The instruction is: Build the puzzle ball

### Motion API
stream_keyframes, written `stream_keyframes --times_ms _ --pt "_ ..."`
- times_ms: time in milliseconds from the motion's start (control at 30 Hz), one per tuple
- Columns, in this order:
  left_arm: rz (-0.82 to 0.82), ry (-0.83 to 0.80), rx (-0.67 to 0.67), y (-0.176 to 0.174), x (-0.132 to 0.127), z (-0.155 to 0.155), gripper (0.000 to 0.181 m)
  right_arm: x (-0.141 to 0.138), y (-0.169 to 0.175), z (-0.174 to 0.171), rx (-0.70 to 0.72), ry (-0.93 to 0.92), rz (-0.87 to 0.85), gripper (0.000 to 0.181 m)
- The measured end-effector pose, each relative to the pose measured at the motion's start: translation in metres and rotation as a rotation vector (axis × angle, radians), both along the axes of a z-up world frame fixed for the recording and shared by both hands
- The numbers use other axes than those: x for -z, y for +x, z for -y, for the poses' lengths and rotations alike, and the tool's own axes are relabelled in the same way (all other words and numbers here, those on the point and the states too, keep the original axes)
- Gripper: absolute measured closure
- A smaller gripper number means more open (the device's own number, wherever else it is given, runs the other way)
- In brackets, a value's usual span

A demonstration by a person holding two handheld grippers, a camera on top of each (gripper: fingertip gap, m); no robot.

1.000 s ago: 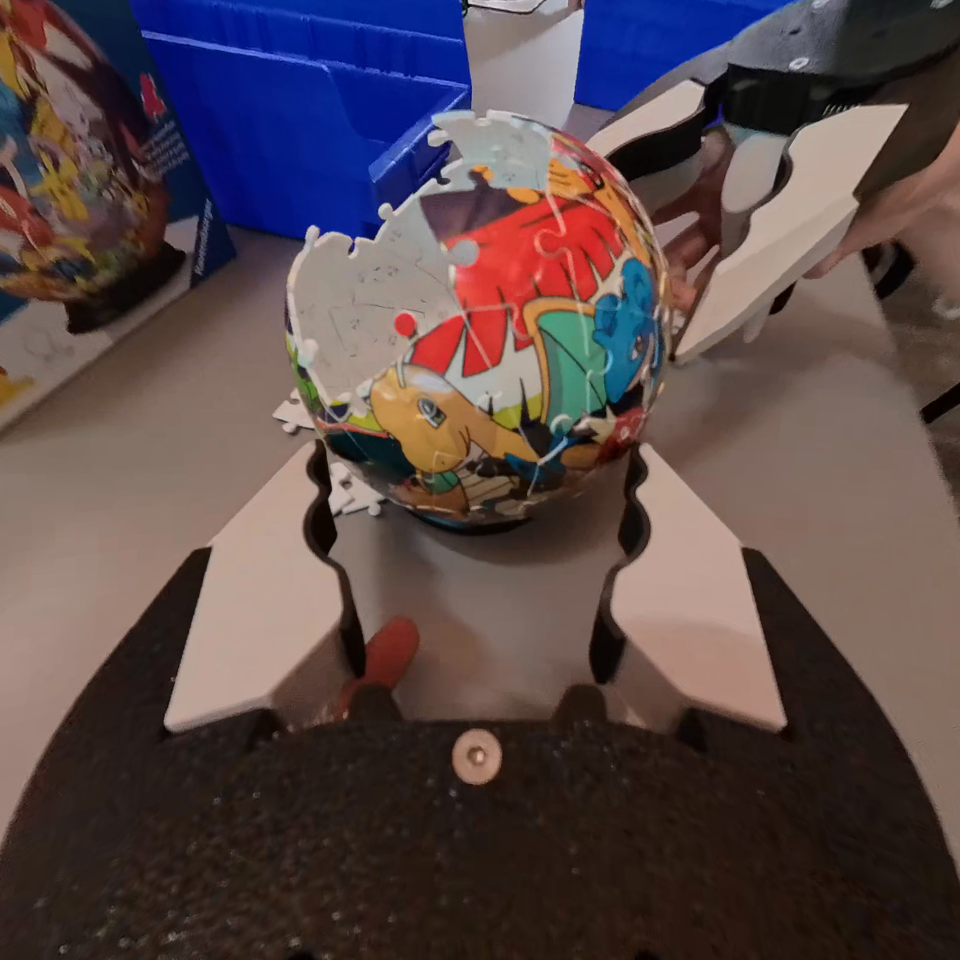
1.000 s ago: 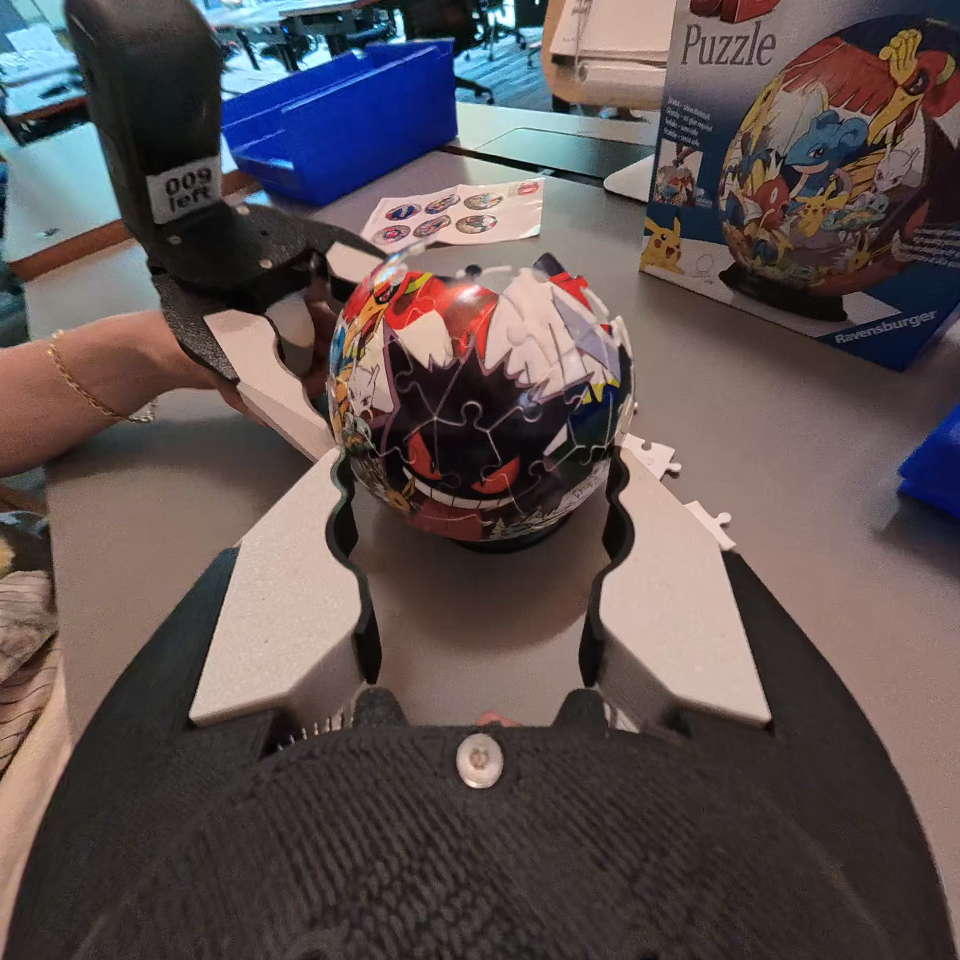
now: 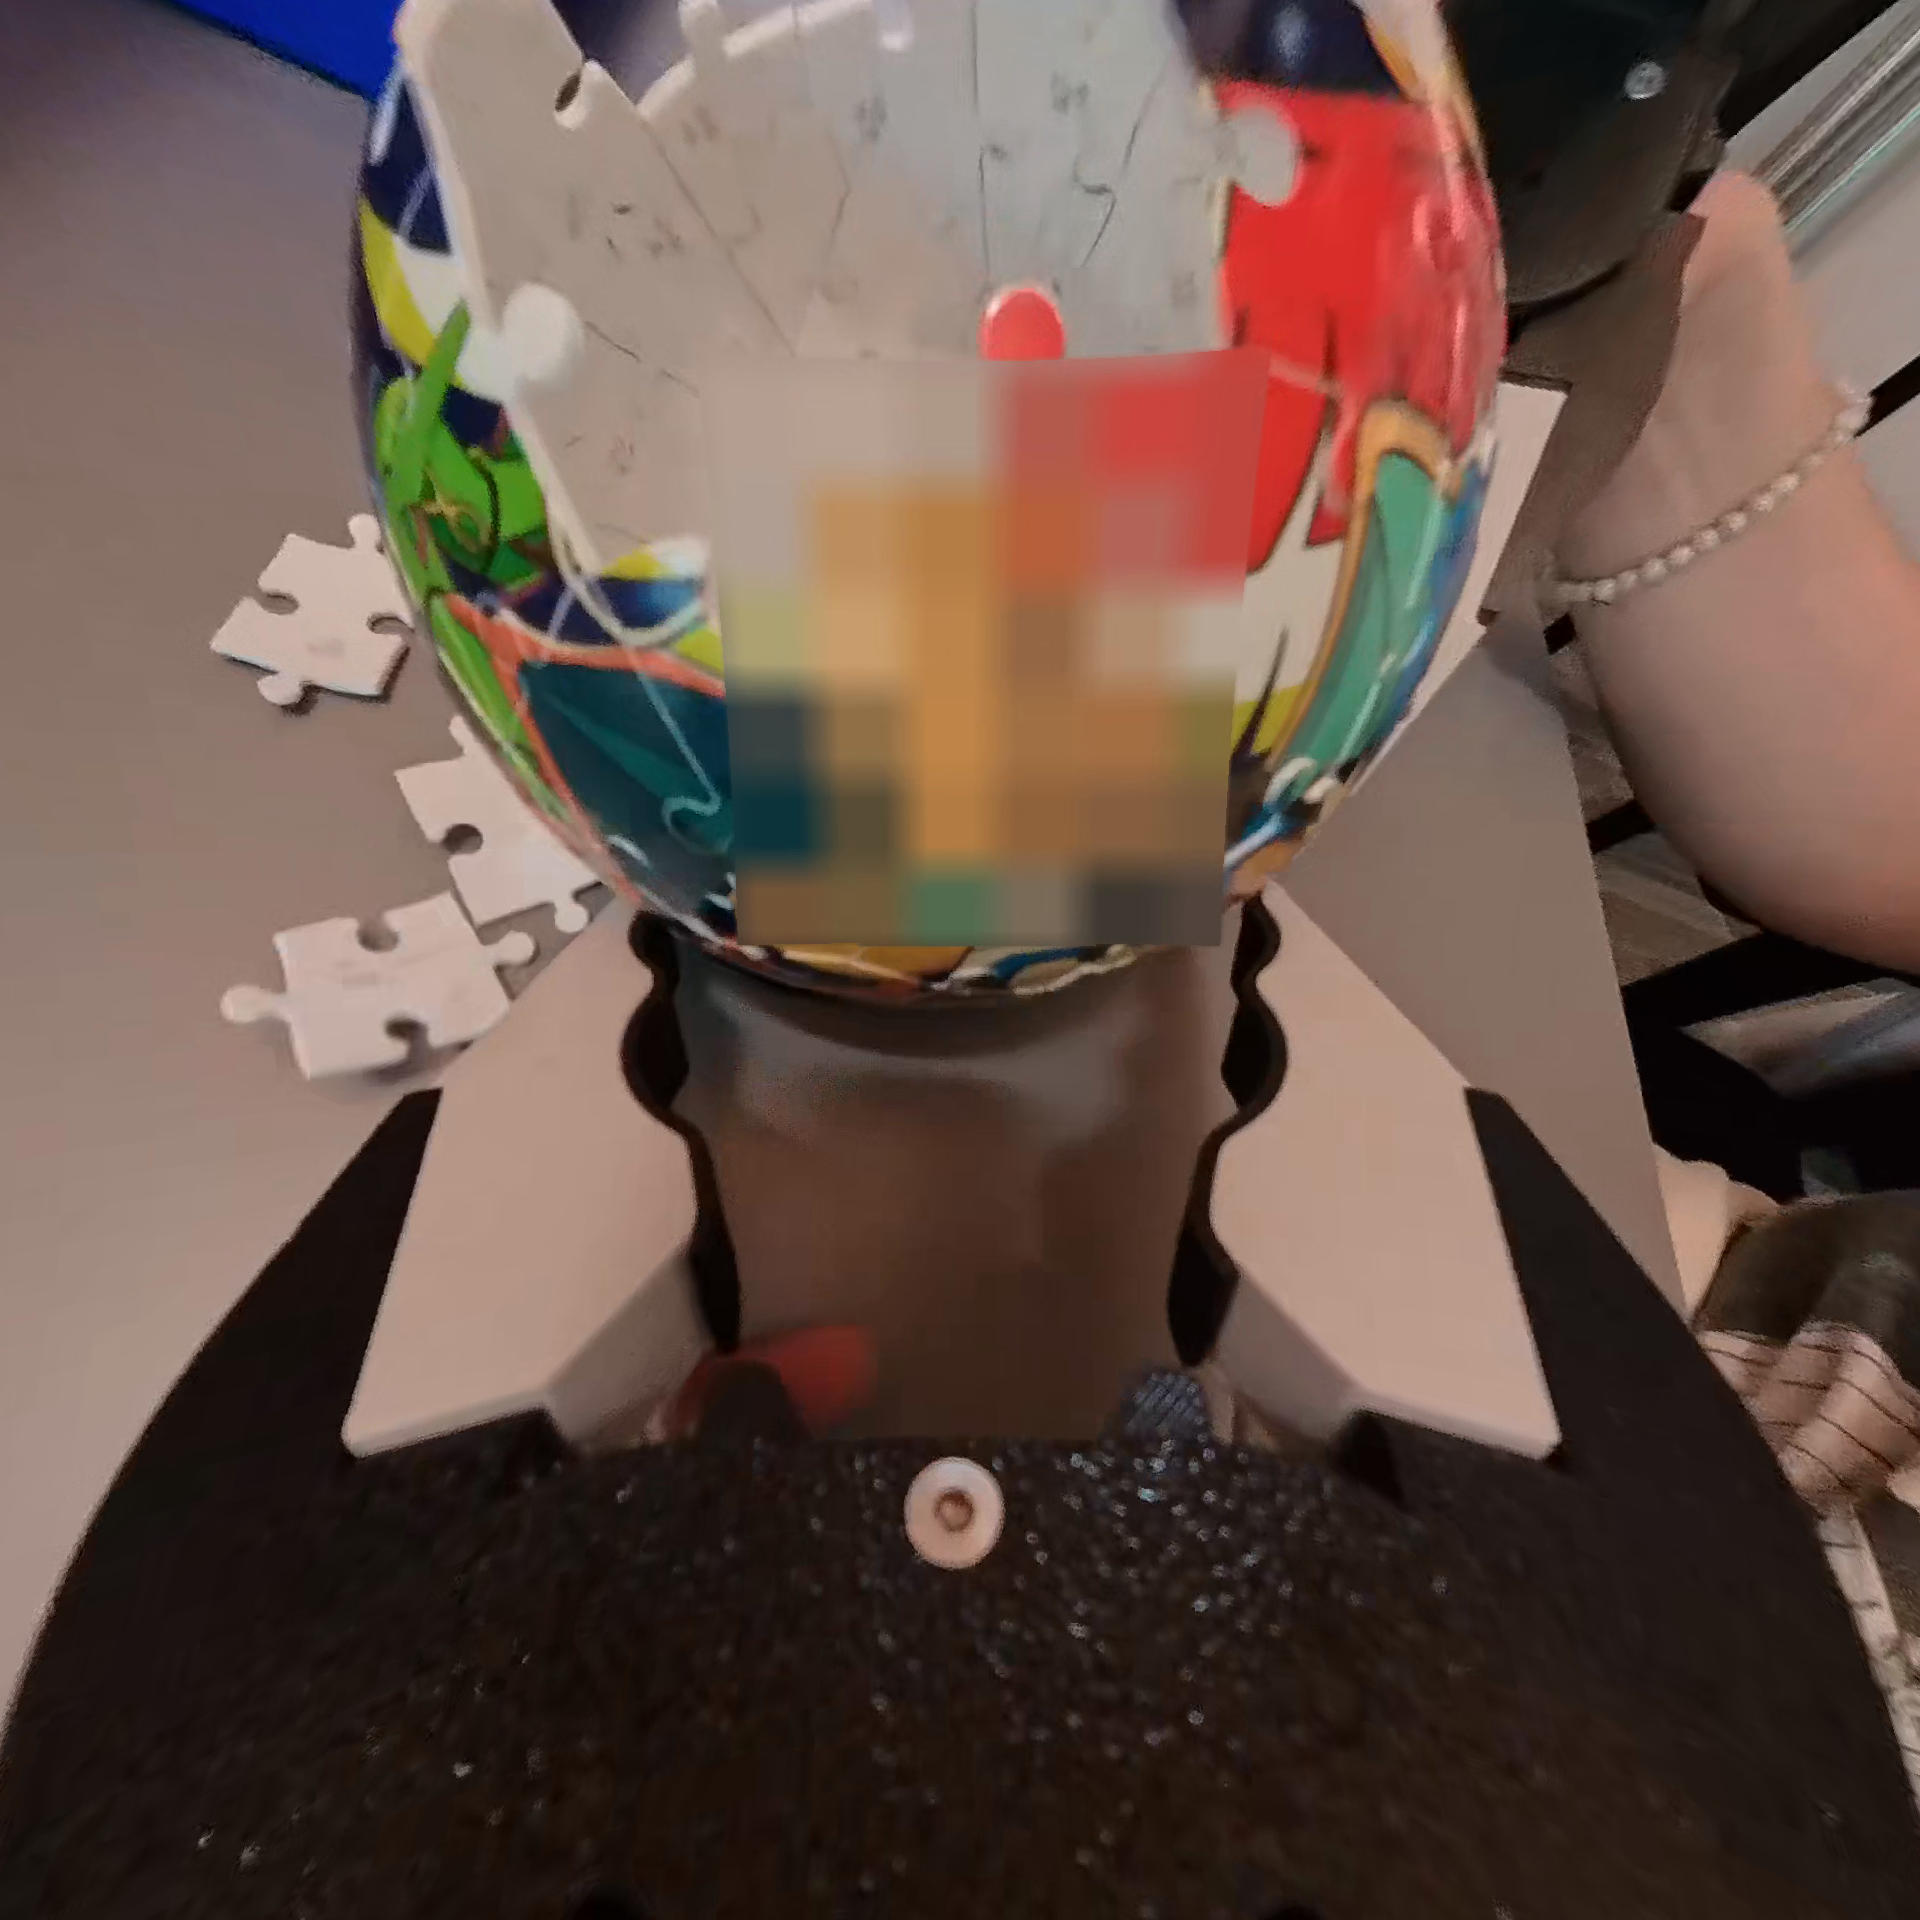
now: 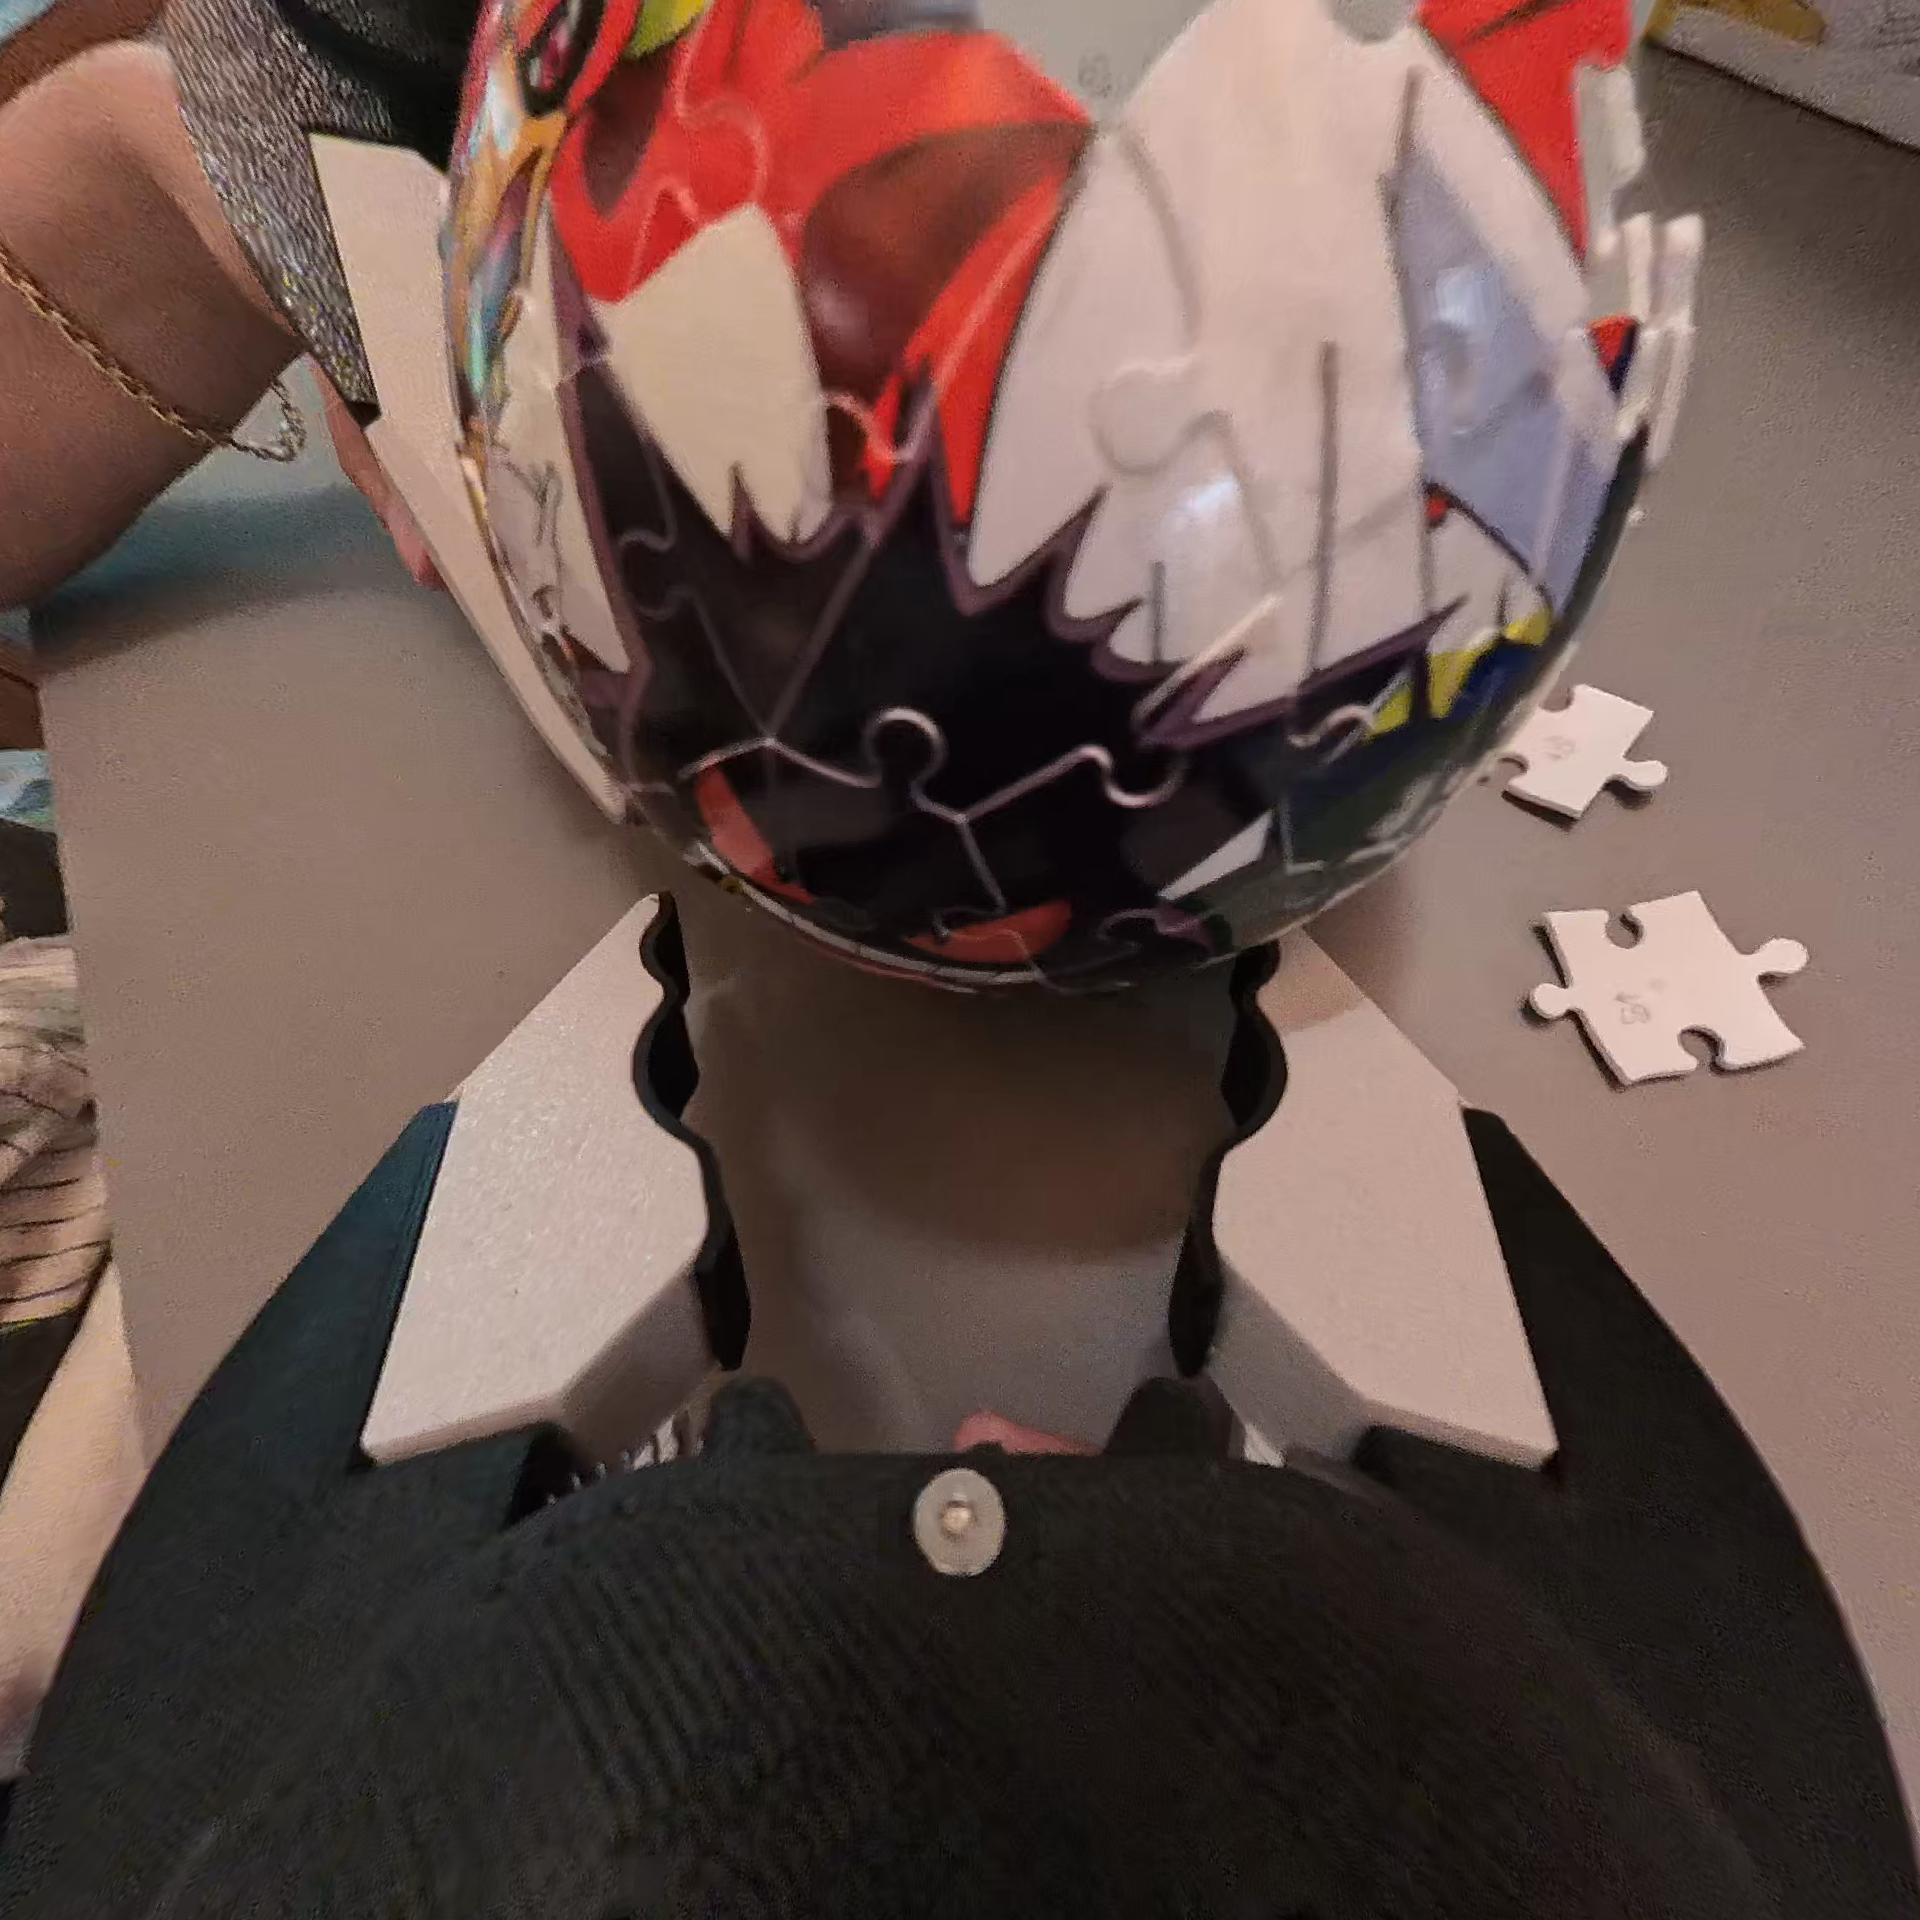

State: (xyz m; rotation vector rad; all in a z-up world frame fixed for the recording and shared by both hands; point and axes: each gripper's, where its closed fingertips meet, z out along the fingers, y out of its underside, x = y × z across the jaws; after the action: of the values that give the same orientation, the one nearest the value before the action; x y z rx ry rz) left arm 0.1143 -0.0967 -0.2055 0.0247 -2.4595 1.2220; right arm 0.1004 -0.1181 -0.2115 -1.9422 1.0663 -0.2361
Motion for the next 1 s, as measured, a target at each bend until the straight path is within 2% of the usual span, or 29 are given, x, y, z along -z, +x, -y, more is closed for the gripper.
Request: stream_keyframes --times_ms 233,500,633,700,800,900,1000 --pt "0.024 0.007 0.017 -0.014 0.001 -0.025 0.077 0.001 -0.012 -0.021 0.017 -0.031 0.011 0.080" --pt "-0.027 -0.006 0.019 -0.038 -0.002 -0.091 0.076 0.001 -0.038 -0.088 0.003 -0.028 0.011 0.077" --pt "-0.074 -0.036 0.002 -0.045 -0.008 -0.122 0.076 -0.005 -0.052 -0.120 -0.024 0.038 0.002 0.075" --pt "-0.082 -0.082 -0.036 -0.042 -0.015 -0.133 0.076 -0.008 -0.057 -0.118 -0.001 0.017 0.030 0.074" --pt "-0.058 -0.130 -0.117 -0.032 -0.023 -0.145 0.070 -0.017 -0.054 -0.093 0.119 -0.048 0.122 0.060" --pt "-0.079 -0.193 -0.181 -0.030 -0.034 -0.144 0.067 -0.043 -0.047 -0.090 0.196 0.125 0.172 0.066" --pt "-0.135 -0.238 -0.196 -0.036 -0.043 -0.134 0.069 -0.047 -0.042 -0.096 0.193 0.209 0.150 0.070"
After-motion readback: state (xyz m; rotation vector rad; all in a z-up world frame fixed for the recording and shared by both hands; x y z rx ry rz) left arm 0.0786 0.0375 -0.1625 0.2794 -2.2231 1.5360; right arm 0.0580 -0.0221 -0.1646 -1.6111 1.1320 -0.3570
